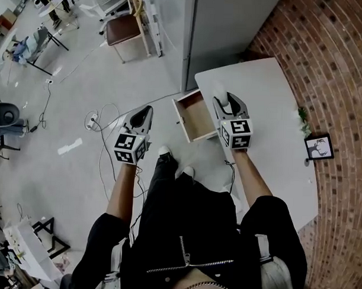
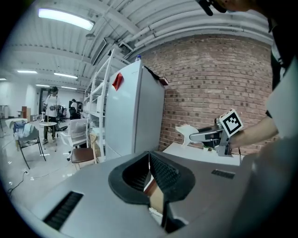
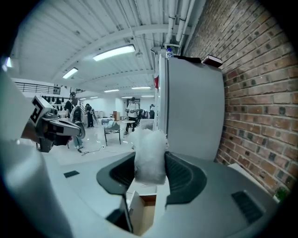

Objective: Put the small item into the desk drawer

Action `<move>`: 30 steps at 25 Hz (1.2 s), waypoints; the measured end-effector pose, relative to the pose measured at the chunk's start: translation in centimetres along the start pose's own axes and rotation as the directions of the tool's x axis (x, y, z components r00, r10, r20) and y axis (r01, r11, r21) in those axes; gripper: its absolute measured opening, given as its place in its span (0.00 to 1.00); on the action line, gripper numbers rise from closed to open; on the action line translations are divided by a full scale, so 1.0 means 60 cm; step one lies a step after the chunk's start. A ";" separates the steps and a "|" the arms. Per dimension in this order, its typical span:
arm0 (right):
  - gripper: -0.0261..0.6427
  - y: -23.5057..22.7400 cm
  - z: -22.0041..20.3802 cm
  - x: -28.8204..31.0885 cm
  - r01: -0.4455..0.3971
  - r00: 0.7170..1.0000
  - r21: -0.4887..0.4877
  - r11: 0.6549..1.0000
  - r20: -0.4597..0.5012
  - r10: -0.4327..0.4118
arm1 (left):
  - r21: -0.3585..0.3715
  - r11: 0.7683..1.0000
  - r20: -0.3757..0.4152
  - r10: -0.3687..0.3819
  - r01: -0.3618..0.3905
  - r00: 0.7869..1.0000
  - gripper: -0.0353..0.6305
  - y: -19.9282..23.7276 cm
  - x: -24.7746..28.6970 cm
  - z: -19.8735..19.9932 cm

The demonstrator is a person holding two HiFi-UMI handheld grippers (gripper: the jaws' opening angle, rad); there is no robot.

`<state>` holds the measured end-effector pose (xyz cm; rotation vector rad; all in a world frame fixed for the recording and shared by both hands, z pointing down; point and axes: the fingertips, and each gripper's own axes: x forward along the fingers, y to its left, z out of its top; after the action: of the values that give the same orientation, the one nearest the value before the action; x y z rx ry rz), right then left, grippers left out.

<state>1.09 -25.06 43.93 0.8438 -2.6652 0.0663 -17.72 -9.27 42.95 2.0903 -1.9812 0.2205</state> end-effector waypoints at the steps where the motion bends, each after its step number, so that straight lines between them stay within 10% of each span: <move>1: 0.32 0.012 0.001 0.011 -0.015 1.000 -0.002 1.000 -0.005 0.015 | -0.007 1.000 -0.002 0.006 -0.007 1.000 0.09 0.009 -0.002 -0.004; 30: 0.32 0.107 -0.196 0.177 -0.083 0.962 0.112 0.990 -0.249 0.109 | -0.136 0.988 -0.213 -0.097 0.068 0.972 0.09 0.093 0.106 -0.164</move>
<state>-7.04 -23.89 58.93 0.6829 -2.4737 0.3137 -22.27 -12.77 54.61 1.9704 -1.7306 0.2870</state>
